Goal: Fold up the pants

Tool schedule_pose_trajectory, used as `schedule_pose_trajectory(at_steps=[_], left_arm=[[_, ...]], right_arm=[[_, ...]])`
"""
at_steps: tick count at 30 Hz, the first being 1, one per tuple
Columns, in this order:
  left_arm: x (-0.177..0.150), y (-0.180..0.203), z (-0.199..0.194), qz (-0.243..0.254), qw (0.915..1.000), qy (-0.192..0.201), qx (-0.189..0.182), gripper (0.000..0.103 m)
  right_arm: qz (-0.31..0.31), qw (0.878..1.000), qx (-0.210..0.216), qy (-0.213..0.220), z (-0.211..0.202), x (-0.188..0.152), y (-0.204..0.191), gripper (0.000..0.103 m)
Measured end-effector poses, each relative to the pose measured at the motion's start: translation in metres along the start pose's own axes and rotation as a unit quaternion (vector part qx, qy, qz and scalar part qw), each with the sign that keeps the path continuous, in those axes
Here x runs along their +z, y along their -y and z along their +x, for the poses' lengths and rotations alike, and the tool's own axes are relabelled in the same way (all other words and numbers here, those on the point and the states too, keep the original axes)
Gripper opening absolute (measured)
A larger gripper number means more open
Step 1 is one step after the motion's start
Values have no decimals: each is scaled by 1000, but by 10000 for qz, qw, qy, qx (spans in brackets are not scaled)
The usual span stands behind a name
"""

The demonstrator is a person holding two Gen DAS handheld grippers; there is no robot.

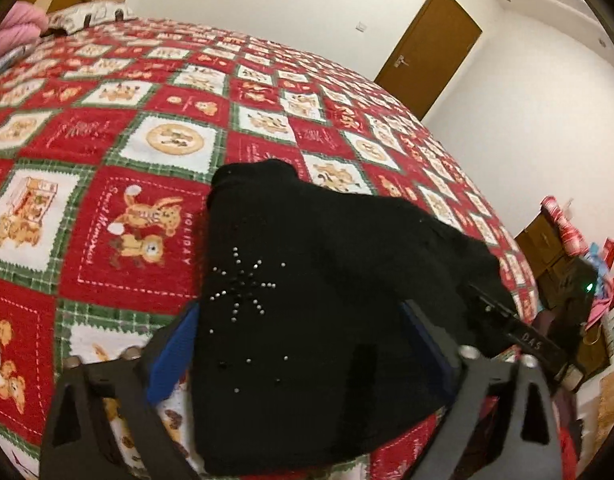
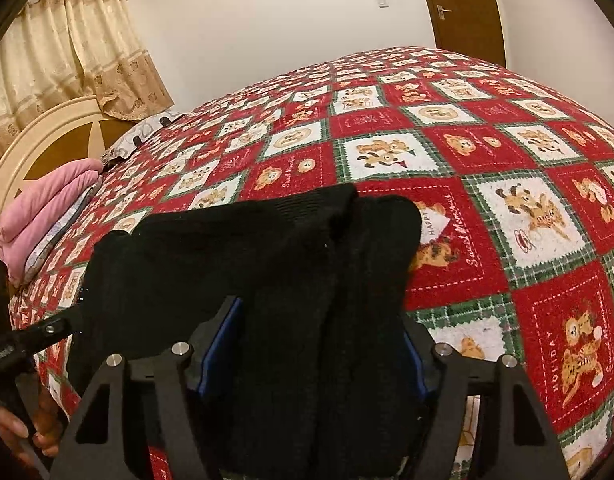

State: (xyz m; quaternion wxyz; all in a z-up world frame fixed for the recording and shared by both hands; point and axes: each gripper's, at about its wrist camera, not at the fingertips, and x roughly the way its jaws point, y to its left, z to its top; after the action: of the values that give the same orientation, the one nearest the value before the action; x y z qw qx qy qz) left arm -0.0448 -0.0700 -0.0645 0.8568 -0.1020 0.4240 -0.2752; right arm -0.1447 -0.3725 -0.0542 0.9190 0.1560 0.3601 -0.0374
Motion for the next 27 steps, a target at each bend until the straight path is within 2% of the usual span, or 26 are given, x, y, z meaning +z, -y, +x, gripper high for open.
schedule_pose_trajectory(at_steps=[1, 3, 6, 10, 12, 15, 17, 21, 25, 27], left_arm=[[-1, 1, -1, 47, 10000, 28, -4, 79], [0, 0, -3, -10, 9999, 50, -144, 51], [0, -10, -3, -217, 9996, -1, -201, 27], [-2, -21, -4, -551, 9978, 19, -360, 23], [-3, -13, -5, -342, 9993, 51, -140, 22], [-4, 6, -7, 204, 9989, 134, 389, 19], [-1, 13, -13, 382, 9979, 227, 474, 19], [12, 20, -39, 613, 9952, 651, 400, 16], [29, 16, -61, 614, 9920, 1032, 390, 15], [37, 9, -74, 587, 9891, 1263, 472, 10]], right_arm=[[13, 10000, 26, 12, 0, 0, 1, 70], [43, 10000, 86, 28, 0, -1, 3, 69], [109, 9998, 162, 54, -2, -2, 6, 68], [113, 9998, 132, 93, -4, -4, 7, 62], [-5, 10000, 15, 78, -4, -3, 2, 57], [-139, 9999, -74, -27, -7, 0, -9, 43], [-161, 9999, -24, -40, -13, 5, -14, 37], [-262, 9995, 148, 109, -28, 17, -29, 36], [-526, 9972, 434, 301, -39, 36, -60, 36], [-758, 9948, 579, 358, -39, 46, -80, 36]])
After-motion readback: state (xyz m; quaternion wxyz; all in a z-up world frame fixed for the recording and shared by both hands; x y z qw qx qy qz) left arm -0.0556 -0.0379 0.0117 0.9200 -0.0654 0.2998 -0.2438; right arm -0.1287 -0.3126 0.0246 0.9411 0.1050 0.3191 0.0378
